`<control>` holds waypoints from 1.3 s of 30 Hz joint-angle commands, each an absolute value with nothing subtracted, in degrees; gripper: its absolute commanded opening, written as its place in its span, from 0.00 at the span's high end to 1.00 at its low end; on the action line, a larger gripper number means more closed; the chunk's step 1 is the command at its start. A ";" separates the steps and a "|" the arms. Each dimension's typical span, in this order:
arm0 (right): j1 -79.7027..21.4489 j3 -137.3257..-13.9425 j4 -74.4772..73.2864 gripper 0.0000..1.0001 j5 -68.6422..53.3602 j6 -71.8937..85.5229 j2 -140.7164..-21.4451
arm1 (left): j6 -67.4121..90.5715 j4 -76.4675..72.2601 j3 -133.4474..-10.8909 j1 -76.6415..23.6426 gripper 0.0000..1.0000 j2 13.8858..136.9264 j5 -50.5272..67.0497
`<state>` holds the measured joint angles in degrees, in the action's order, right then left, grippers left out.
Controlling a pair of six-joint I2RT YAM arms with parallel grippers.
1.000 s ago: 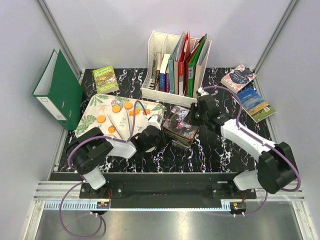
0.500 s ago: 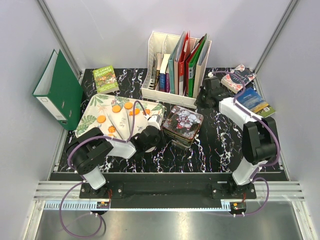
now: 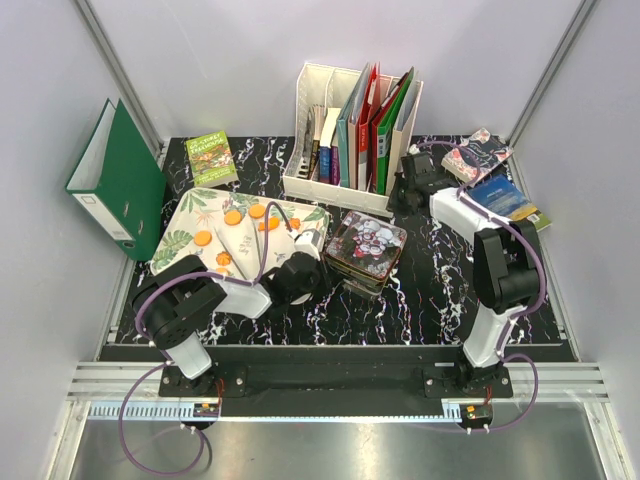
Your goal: Pack the cookies
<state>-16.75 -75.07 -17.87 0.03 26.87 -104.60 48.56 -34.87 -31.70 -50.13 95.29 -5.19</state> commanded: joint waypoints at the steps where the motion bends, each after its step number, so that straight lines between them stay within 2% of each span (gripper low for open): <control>1: -16.96 -76.82 -17.14 0.95 0.62 26.02 -107.48 | 49.04 -39.81 -30.67 -50.10 0.97 93.87 -6.68; 22: -17.84 -70.14 -12.75 0.97 -8.00 27.95 -106.96 | 49.66 -40.87 -32.87 -50.10 0.96 97.47 -6.15; 39: -18.46 -66.53 -11.95 0.96 -6.68 28.39 -102.66 | 49.66 -40.17 -32.96 -50.10 0.96 97.65 -5.89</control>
<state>-17.26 -67.11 -11.42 -6.55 27.90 -106.52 49.80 -36.25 -31.38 -50.19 98.43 -4.75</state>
